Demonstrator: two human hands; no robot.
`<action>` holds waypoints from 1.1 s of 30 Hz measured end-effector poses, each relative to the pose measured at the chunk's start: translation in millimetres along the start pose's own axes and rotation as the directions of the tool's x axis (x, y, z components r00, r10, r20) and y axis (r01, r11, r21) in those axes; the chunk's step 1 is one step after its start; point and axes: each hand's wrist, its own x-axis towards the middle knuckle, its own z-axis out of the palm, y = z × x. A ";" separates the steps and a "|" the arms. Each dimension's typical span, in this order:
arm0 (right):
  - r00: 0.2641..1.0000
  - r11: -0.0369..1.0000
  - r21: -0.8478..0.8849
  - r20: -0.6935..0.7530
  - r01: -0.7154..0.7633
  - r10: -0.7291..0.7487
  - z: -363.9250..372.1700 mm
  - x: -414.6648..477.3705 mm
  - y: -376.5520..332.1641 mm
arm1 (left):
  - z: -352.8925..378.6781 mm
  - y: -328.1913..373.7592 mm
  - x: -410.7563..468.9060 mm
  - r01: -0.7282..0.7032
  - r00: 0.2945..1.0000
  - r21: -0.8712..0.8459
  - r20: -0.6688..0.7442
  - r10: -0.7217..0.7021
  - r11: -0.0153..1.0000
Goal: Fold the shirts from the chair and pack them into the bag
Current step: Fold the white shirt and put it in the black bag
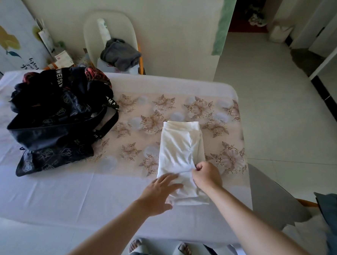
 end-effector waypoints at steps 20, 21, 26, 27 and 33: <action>0.815 0.654 -0.499 0.234 0.569 -0.530 23.9 -57.8 25.8 | -47.2 1.4 -11.6 0.280 0.956 -0.279 0.167 -0.240 0.919; 0.842 0.711 -0.453 0.244 0.538 -0.482 17.5 -61.1 18.3 | -51.3 -2.2 -12.0 0.323 0.943 -0.354 0.201 -0.265 0.878; 0.898 0.913 -0.169 0.319 0.370 -0.305 -15.1 -63.4 -11.8 | -69.3 -13.8 -23.4 0.359 0.932 -0.677 0.229 -0.280 0.642; 0.913 0.930 -0.151 0.298 0.334 -0.279 -18.5 -61.4 -14.4 | -67.8 -15.8 -25.2 0.349 0.937 -0.629 0.211 -0.280 0.694; 0.966 0.914 -0.322 0.005 0.246 -0.258 -11.0 -51.1 -25.3 | -47.2 -13.9 -19.2 0.375 0.813 -0.381 -0.302 -0.498 0.845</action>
